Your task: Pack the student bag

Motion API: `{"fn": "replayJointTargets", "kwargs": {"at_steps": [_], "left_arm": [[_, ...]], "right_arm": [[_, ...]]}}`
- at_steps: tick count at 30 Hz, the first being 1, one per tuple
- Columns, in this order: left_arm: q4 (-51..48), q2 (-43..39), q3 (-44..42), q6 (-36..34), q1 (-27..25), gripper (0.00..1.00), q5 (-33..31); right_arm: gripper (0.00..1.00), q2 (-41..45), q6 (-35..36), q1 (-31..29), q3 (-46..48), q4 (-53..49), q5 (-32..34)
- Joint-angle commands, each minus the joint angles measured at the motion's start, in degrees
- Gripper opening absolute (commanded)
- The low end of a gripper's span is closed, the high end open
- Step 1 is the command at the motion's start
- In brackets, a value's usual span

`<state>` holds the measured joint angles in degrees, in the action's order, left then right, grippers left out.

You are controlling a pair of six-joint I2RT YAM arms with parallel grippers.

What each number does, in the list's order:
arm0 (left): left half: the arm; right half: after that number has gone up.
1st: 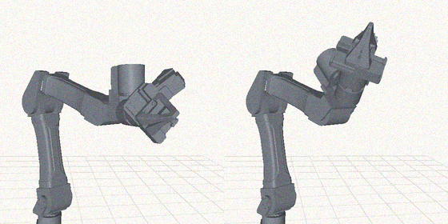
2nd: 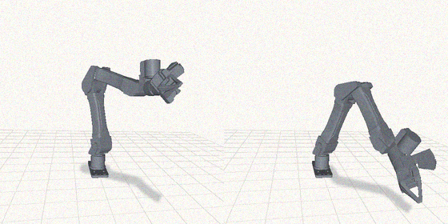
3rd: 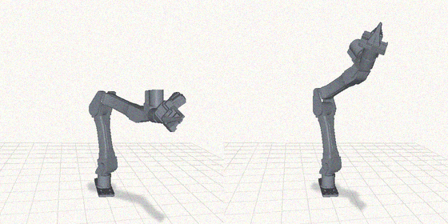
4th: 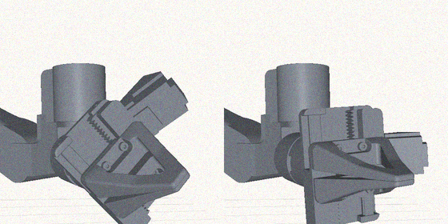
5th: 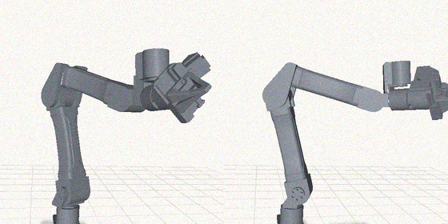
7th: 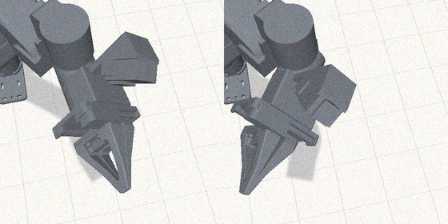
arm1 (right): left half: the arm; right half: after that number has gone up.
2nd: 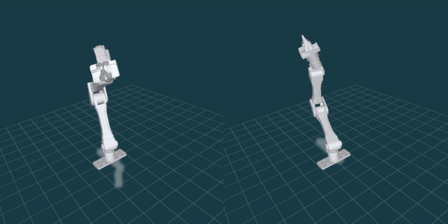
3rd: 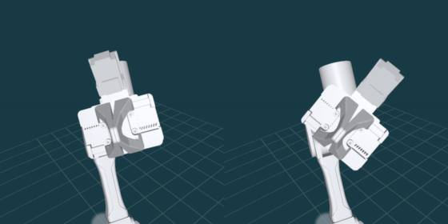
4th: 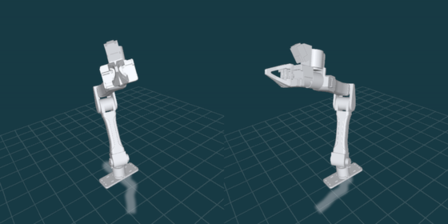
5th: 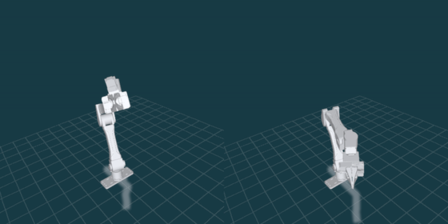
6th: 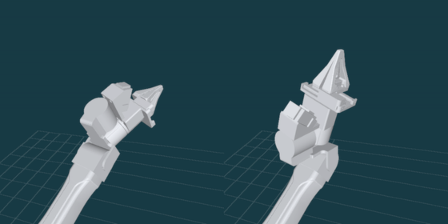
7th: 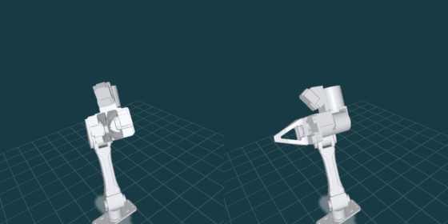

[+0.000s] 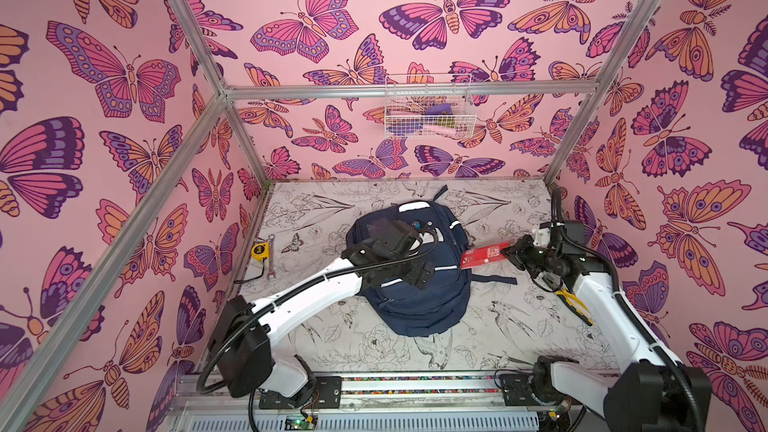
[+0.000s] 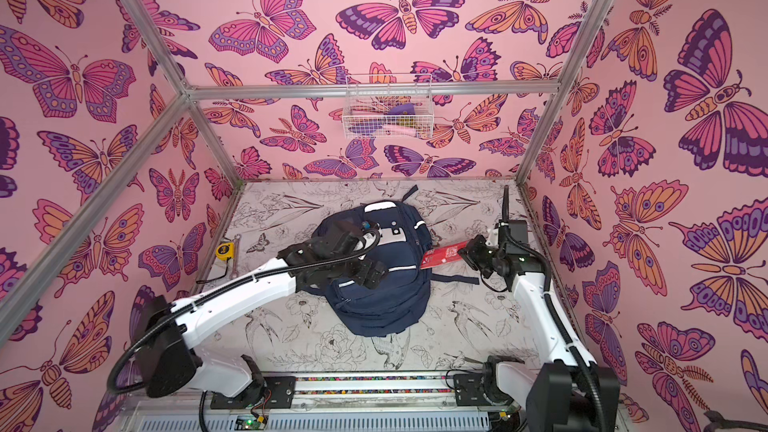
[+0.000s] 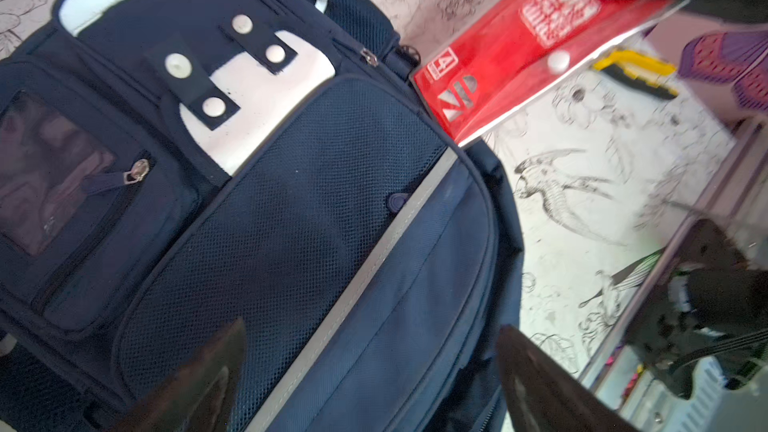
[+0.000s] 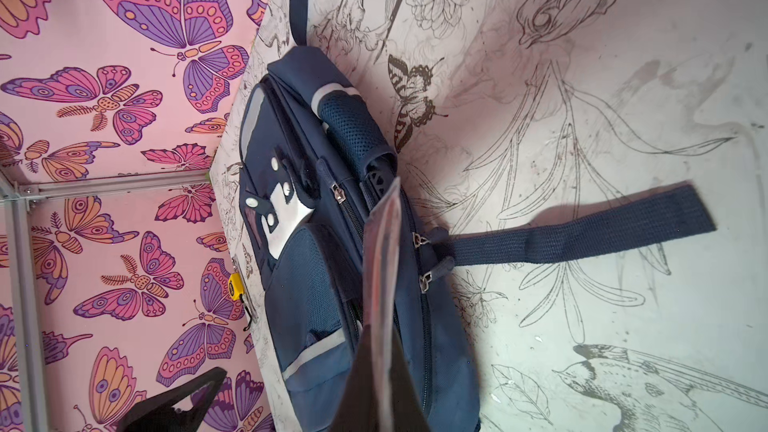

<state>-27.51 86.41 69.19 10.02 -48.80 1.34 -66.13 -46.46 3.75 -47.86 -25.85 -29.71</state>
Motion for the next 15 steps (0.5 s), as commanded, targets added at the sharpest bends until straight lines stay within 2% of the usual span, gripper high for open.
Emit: {"fn": "replayJointTargets", "kwargs": {"at_steps": [1,6,10,15], "left_arm": [[-2.71,4.84,3.13,-7.52,-2.56,0.99,-5.14],[-3.24,10.61,5.45,-12.44,-4.64,0.98,-10.27],[-3.08,11.16,6.03,-14.47,-4.56,0.97,-9.72],[-7.94,10.2,10.01,-10.21,-3.0,1.0,-6.88]], "right_arm": [[0.0,-1.54,-2.48,0.99,-1.66,5.6,-3.35],[0.0,-5.09,-5.0,1.96,-3.71,9.75,-1.07],[0.0,-8.67,-7.33,3.5,-6.58,14.67,2.46],[0.0,-15.32,-3.84,4.75,-21.0,-3.81,1.77]]}}
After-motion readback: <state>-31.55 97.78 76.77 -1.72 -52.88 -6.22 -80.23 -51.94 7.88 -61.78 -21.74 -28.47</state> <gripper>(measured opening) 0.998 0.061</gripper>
